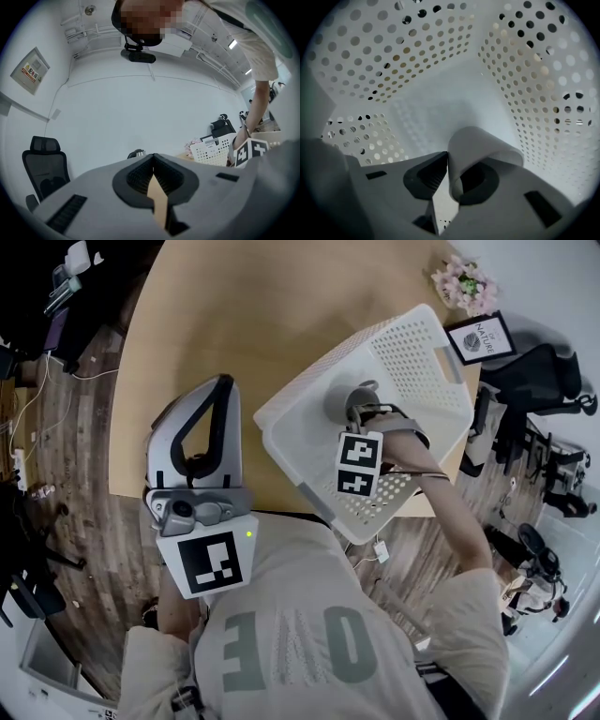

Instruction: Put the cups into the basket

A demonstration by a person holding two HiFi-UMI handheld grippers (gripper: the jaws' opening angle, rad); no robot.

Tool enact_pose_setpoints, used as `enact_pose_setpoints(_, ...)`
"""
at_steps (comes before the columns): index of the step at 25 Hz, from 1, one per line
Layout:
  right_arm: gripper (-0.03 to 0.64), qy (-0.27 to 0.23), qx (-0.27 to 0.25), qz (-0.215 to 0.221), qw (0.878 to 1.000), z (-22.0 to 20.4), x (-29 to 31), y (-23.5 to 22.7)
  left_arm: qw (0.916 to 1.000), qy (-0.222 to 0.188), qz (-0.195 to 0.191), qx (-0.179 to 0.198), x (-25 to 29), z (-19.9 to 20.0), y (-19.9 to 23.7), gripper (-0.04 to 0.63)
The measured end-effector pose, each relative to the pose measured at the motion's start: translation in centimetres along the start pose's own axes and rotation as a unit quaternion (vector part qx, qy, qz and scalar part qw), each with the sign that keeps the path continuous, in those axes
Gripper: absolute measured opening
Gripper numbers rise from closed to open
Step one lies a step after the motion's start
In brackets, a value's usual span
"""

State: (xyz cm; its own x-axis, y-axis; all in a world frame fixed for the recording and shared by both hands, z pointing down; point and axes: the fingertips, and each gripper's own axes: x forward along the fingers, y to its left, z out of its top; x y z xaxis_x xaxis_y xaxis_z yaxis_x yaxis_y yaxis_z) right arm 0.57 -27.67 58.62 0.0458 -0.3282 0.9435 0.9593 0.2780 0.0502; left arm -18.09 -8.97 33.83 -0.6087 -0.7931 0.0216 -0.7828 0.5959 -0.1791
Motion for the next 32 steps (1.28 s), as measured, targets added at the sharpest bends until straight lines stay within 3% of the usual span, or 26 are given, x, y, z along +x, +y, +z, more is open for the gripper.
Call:
enact_pose_setpoints(6, 0.078, -0.016, 0.022, -0.015, 1.0, -0.5, -3.1, -0.6, 0.9999, -0.007, -0.005, 0.006, -0.1, 0.7, 0.0, 0.009)
enact_pose_setpoints(11, 0.078, -0.049, 0.071, -0.076, 0.993, -1.9, -9.2, -1.6, 0.9995, -0.022, -0.015, 0.017, 0.1, 2.5, -0.6, 0.009)
enact_pose_setpoints(14, 0.052, -0.087, 0.138, -0.161, 0.973, -3.7, -14.0, -3.7, 0.9989, -0.031, -0.026, 0.022, 0.3, 4.1, -1.7, 0.009)
enact_pose_setpoints(16, 0.005, -0.126, 0.197, -0.231, 0.944, -5.0, -17.4, -4.9, 0.9979, -0.042, -0.038, 0.03, 0.4, 5.5, -2.7, 0.009)
enact_pose_setpoints(19, -0.001, -0.199, 0.288, -0.325, 0.878, -6.6, -22.9, -5.9, 0.9949, -0.066, -0.059, 0.047, 0.7, 8.0, -4.3, 0.009)
enact_pose_setpoints(22, -0.002, -0.254, 0.358, -0.41, 0.8, -8.5, -27.6, -6.0, 0.9922, -0.086, -0.072, 0.055, 0.8, 10.5, -6.0, 0.009)
enact_pose_setpoints(24, -0.002, -0.284, 0.406, -0.454, 0.741, -9.8, -29.6, -5.8, 0.9894, -0.1, -0.084, 0.064, 1.1, 12.0, -6.9, 0.009)
enact_pose_setpoints(26, -0.002, -0.329, 0.457, -0.49, 0.666, -10.9, -31.3, -5.4, 0.9851, -0.114, -0.1, 0.08, 1.7, 13.2, -8.0, 0.01)
enact_pose_setpoints(29, -0.002, -0.42, 0.542, -0.501, 0.528, -13.0, -33.7, -3.8, 0.9819, -0.123, -0.115, 0.087, 2.1, 14.7, -10.5, 0.009)
enact_pose_setpoints(30, -0.002, -0.443, 0.556, -0.5, 0.495, -13.6, -34.3, -3.2, 0.9812, -0.124, -0.119, 0.087, 2.2, 15.1, -11.3, 0.009)
enact_pose_setpoints(32, -0.002, -0.479, 0.565, -0.503, 0.445, -14.3, -35.3, -2.1, 0.9794, -0.126, -0.13, 0.09, 2.4, 15.8, -12.5, 0.009)
